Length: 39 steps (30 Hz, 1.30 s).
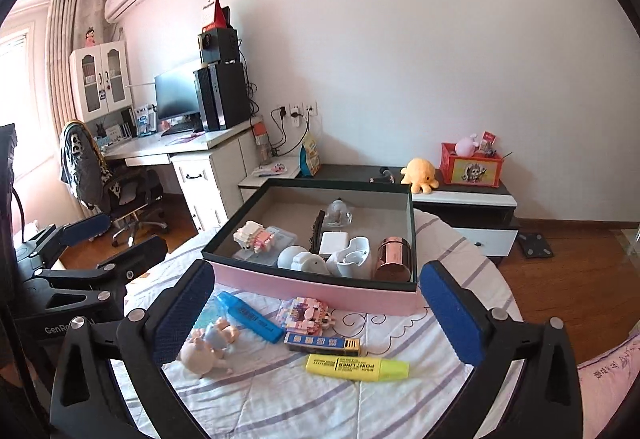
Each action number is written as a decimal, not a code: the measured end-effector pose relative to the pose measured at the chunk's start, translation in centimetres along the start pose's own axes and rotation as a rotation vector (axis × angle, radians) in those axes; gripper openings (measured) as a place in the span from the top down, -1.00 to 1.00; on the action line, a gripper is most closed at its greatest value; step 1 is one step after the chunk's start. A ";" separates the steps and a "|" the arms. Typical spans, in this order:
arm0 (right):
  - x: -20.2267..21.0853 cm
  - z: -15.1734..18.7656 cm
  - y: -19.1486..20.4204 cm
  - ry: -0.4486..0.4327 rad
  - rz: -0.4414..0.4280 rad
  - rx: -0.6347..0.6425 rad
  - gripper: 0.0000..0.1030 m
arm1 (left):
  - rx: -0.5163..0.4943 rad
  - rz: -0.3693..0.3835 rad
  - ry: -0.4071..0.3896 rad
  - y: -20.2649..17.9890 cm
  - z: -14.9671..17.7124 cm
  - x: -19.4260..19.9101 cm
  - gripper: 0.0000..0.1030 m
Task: Organize rigid objects
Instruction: 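Withdraw both grippers from the pink box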
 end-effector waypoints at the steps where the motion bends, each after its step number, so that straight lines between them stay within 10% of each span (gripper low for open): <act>1: 1.3 0.0 0.9 -0.022 0.017 0.014 -1.00 | 0.006 -0.005 -0.017 0.2 0.1 1.6 -1.00; 18: 14.8 1.8 8.3 -0.205 0.124 0.055 -1.00 | 0.062 -0.083 -0.236 2.8 1.3 17.0 -1.00; 39: 14.3 2.7 6.9 -0.180 0.146 0.038 -1.00 | 0.029 -0.082 -0.192 0.9 2.1 14.7 -1.00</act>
Point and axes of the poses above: each gripper's, at about its wrist camera, not at the fingertips, and x roughly against the way its jaws point, y to its left, z to its underside, the point moved 5 cm from there along -x, roughly the way its jaws point, and after that the axes turned 15 degrees about -z, right-handed, at the moved point
